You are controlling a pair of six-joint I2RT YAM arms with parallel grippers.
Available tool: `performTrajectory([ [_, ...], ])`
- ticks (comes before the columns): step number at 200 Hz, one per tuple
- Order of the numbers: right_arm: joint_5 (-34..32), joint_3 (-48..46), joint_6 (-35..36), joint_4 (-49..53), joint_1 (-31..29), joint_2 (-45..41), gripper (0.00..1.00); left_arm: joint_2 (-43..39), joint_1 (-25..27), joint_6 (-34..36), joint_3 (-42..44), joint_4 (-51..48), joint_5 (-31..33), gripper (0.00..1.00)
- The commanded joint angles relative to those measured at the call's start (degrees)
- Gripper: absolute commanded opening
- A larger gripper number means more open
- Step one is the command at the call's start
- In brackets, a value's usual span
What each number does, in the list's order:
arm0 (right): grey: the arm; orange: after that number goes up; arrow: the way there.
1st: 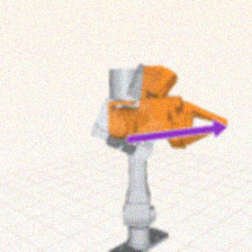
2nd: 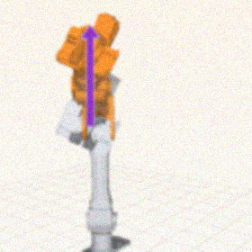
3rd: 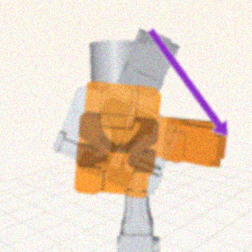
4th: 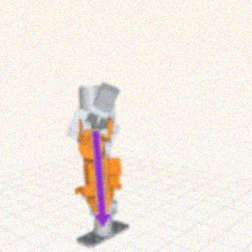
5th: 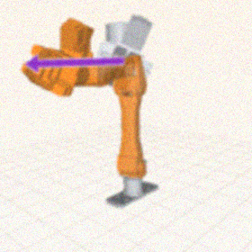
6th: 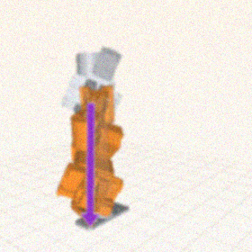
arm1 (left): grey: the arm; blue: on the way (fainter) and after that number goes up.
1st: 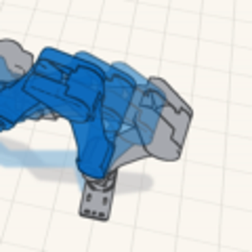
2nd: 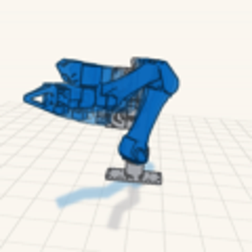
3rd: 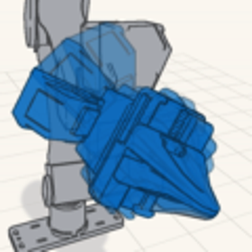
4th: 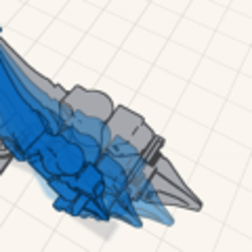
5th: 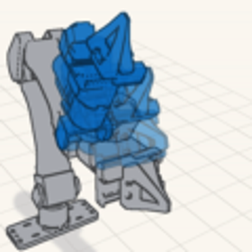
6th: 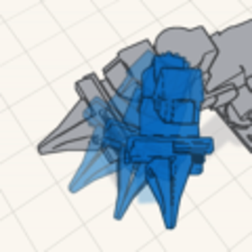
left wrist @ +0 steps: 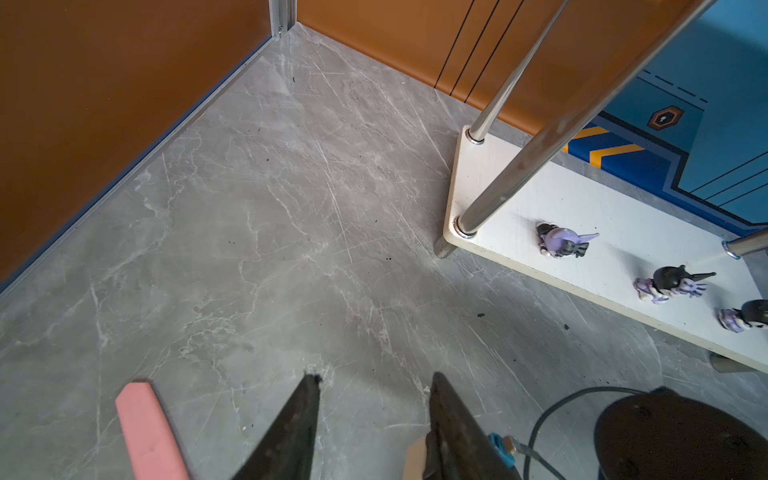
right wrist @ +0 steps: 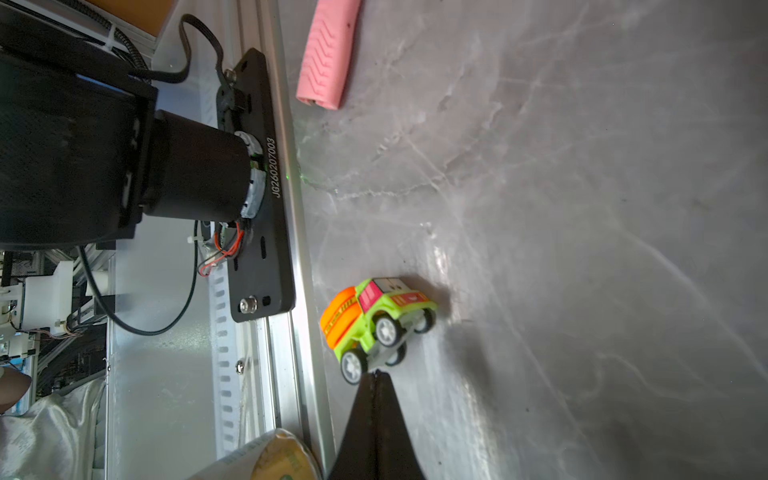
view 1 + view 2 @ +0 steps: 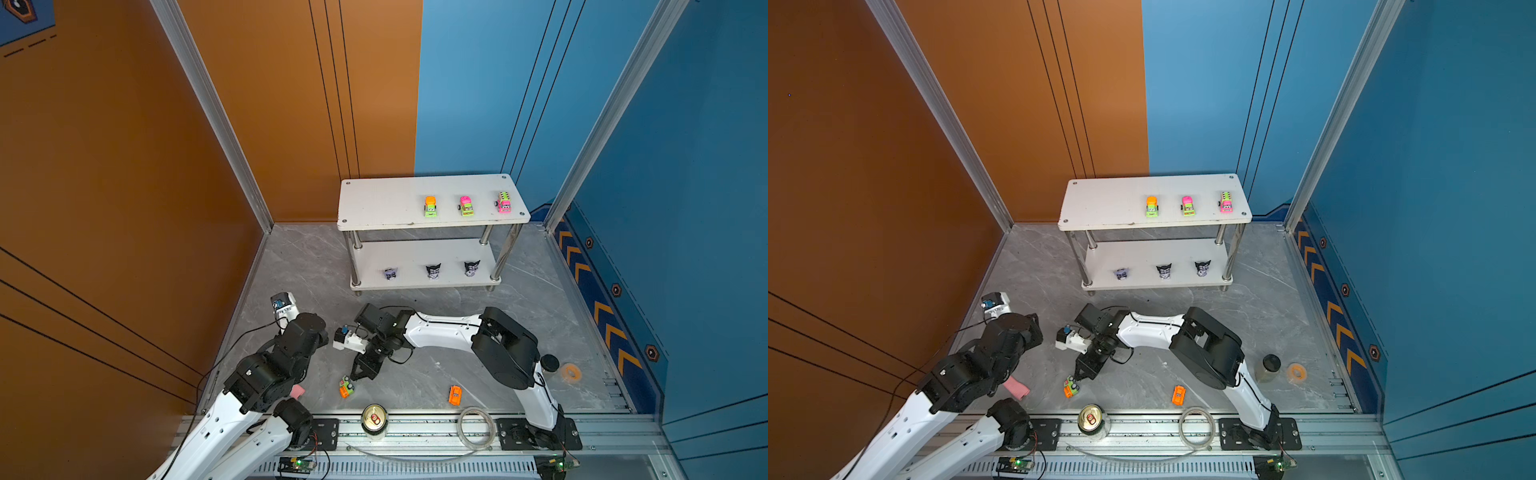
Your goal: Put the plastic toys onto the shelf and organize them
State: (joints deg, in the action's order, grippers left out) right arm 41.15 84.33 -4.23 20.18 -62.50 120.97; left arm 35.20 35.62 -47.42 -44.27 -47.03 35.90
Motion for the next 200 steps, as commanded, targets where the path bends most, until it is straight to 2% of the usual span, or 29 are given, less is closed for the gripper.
performTrajectory([
  [1, 0.8, 1.9, 1.2, 1.6, -0.8, -1.7, 0.02, 0.3, -0.7, 0.8, -0.5, -0.3, 0.0, 0.45],
  [102, 0.2, 3.7, 0.3, 1.2, -0.7, 4.7, 0.02, 1.1, -0.7, 0.3, 0.1, -0.2, -0.2, 0.45],
  [200, -2.1, -8.3, -5.8, -9.9, 4.7, 0.6, 0.02, 1.0, -0.8, -0.2, 1.1, -0.2, -0.7, 0.46],
])
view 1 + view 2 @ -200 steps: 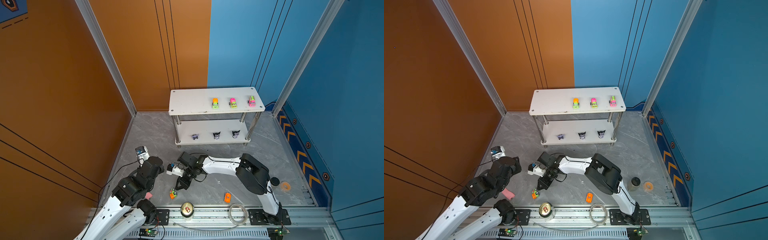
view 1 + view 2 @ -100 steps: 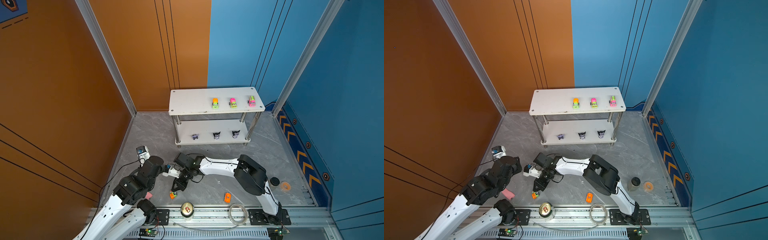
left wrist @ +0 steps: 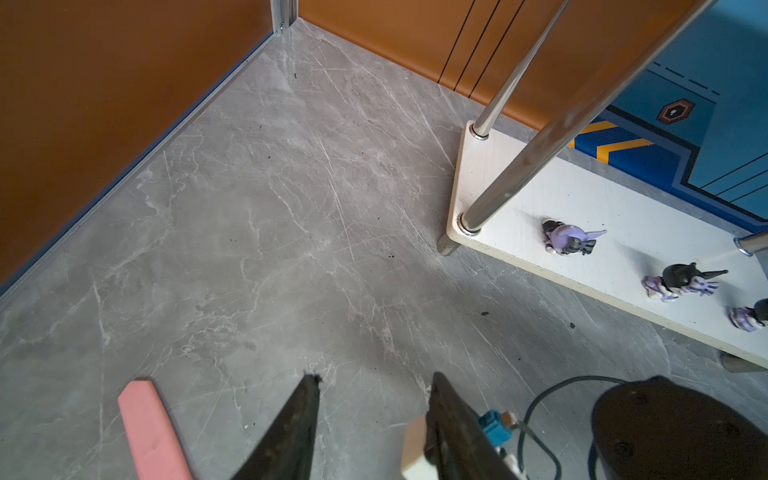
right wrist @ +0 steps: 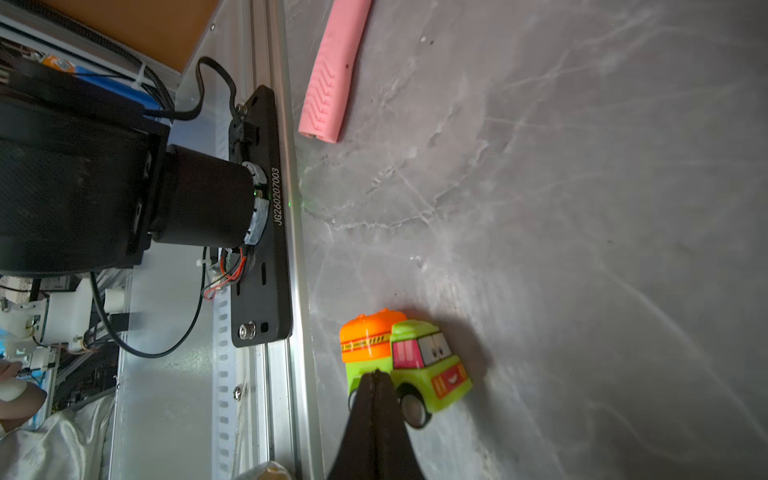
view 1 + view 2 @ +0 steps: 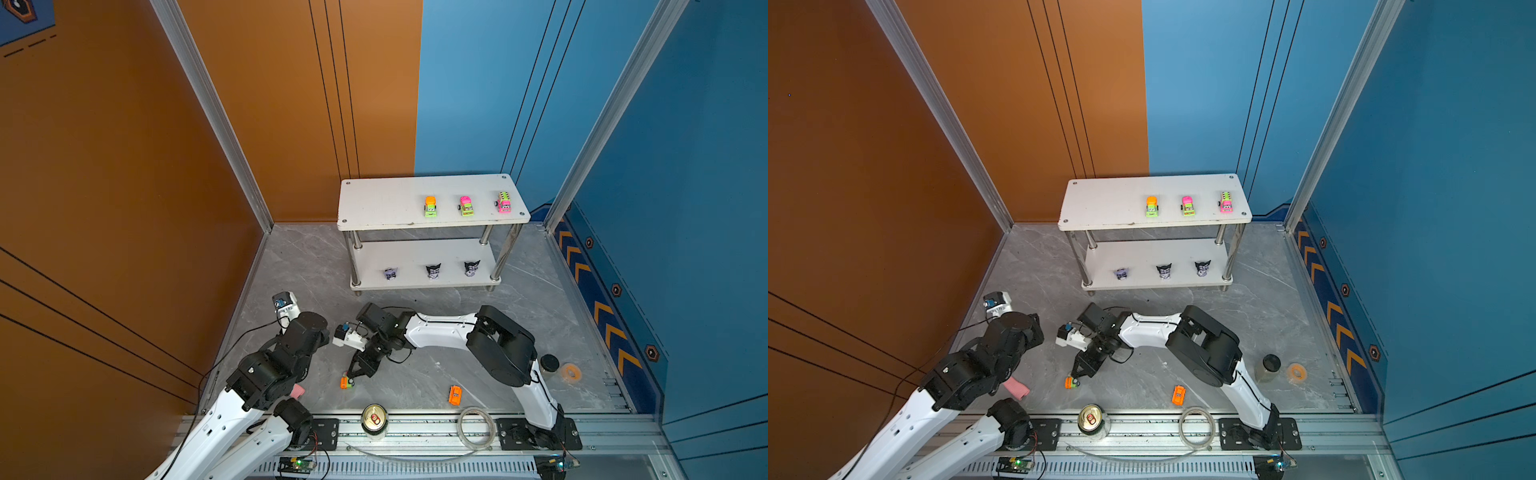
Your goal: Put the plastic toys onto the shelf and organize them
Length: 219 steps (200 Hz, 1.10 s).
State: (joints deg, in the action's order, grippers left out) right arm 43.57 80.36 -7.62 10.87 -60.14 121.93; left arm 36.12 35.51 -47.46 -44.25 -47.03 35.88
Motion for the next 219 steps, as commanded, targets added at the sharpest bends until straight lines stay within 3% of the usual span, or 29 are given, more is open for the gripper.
performTrajectory([
  [1, -4.6, -4.4, -2.4, -0.7, 2.3, -0.4, 0.02, 0.1, -0.7, -0.2, 1.1, -0.2, -0.6, 0.46],
  [137, -8.2, -14.4, -4.9, -6.2, 6.3, -7.9, 0.02, 1.9, -0.7, -1.3, 3.3, 0.6, -2.9, 0.47],
  [219, -10.2, -3.3, -3.2, -1.4, 4.7, -8.0, 0.03, 1.7, -0.2, -4.6, 10.1, 4.4, -5.6, 0.41],
])
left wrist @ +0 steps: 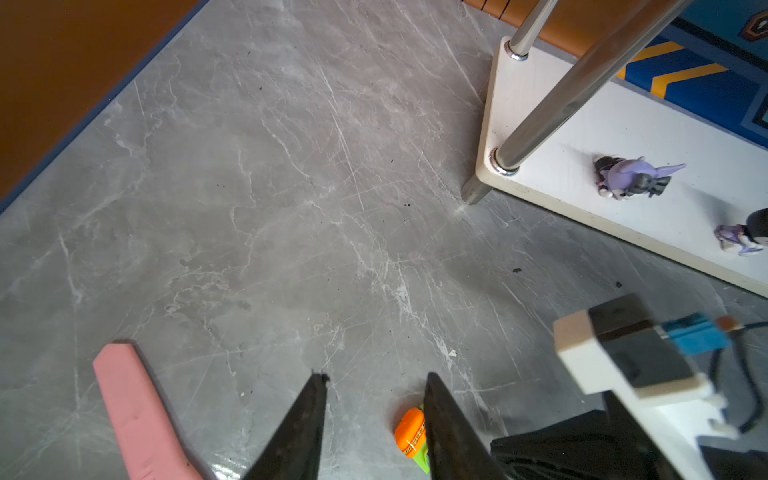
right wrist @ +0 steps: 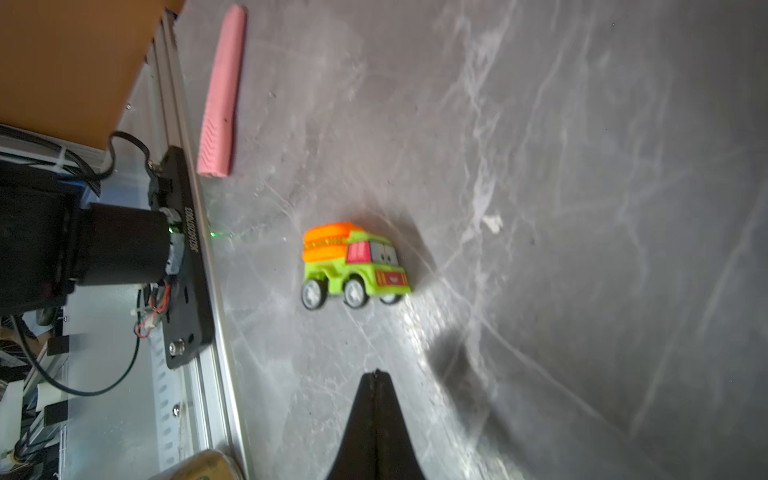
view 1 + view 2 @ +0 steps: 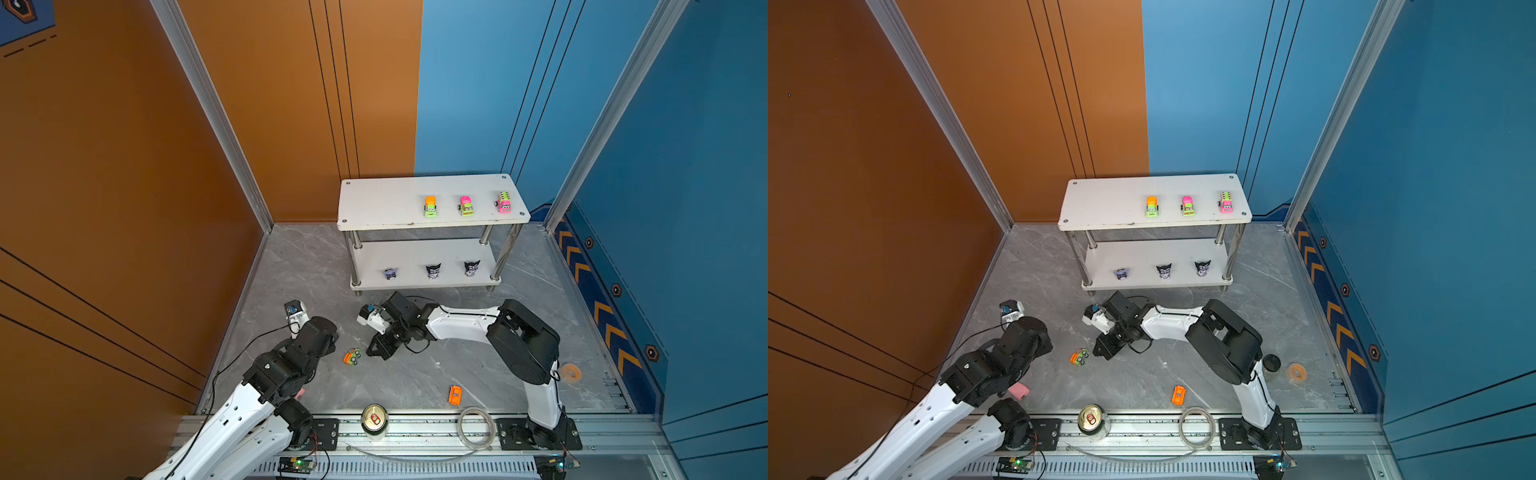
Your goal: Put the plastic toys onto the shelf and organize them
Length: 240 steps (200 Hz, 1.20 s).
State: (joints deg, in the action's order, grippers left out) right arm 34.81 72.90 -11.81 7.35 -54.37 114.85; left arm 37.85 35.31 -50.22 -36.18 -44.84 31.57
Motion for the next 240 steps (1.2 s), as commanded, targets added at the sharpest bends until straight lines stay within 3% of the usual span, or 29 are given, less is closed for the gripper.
performTrajectory([
  [1, -1.4, 4.3, 1.0, 2.2, -1.1, -0.9, 0.03, 0.0, 0.0, -1.9, 2.2, 2.3, -1.3, 0.41],
  [69, -2.7, 9.2, 0.4, 3.4, -3.3, 4.4, 0.02, 3.2, 0.0, -1.0, 4.0, 7.1, -2.2, 0.42],
  [145, -3.9, 3.9, -2.4, -1.3, -1.9, 6.3, 0.02, 2.8, -0.6, 0.9, 4.1, 7.7, -3.4, 0.43],
  [240, -5.4, -6.7, -2.7, -3.6, -2.5, -0.6, 0.02, 3.2, -0.9, 1.3, 4.6, 8.6, -5.0, 0.44],
])
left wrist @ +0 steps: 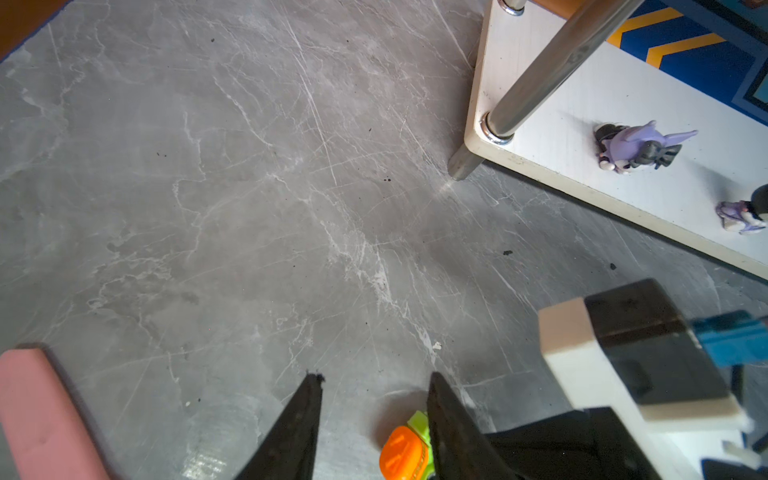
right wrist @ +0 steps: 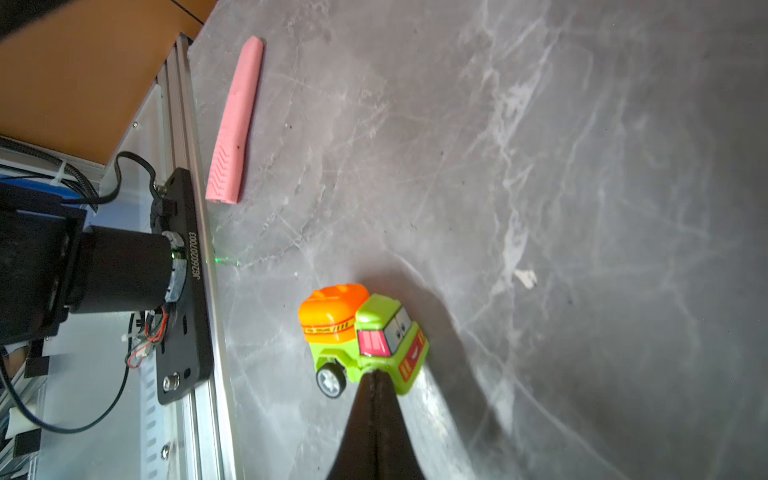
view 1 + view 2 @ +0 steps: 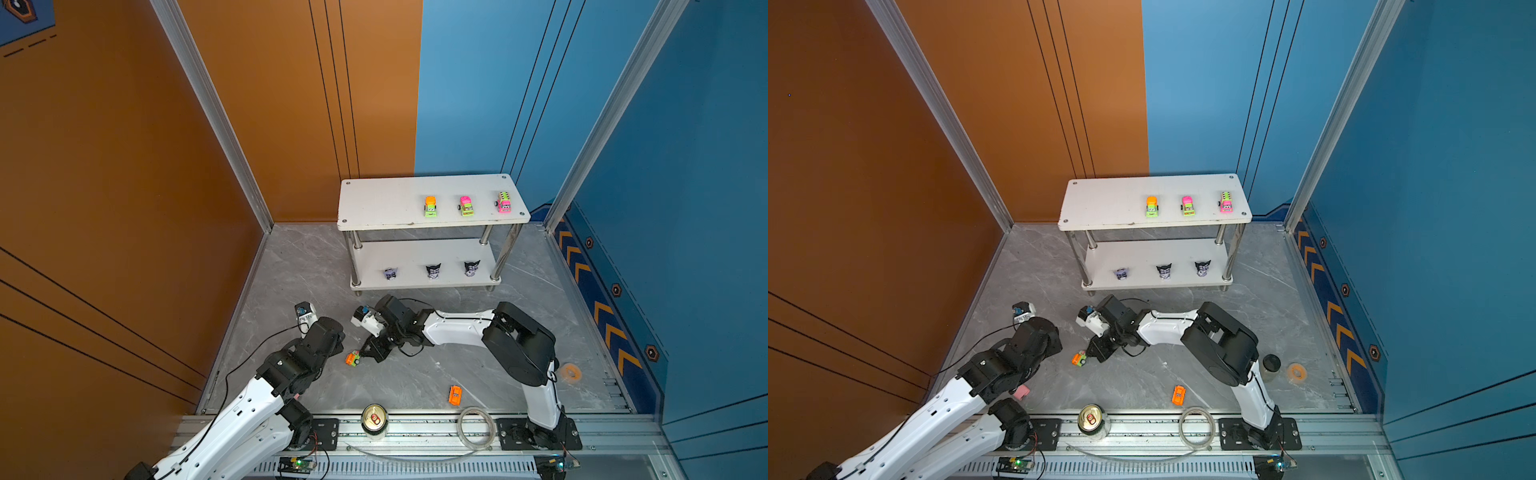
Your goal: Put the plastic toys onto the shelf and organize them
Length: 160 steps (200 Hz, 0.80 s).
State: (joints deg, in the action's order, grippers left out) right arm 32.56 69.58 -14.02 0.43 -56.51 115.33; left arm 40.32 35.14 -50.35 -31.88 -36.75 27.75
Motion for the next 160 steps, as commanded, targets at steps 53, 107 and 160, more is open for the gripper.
performTrajectory([
  [53, -3.9, -6.4, 0.3, 4.8, -0.6, -5.7, 0.04, 1.1, -0.7, 1.5, 0.1, 0.9, -1.6, 0.45],
  [107, -10.2, -1.6, 8.9, 15.3, -2.0, -12.6, 0.07, 0.9, -0.8, 1.9, -0.8, 0.9, -1.3, 0.46],
  [160, -9.9, 15.7, 12.4, 24.4, -2.5, 0.2, 0.08, -1.3, -0.7, 1.8, -0.5, 0.2, -1.2, 0.46],
])
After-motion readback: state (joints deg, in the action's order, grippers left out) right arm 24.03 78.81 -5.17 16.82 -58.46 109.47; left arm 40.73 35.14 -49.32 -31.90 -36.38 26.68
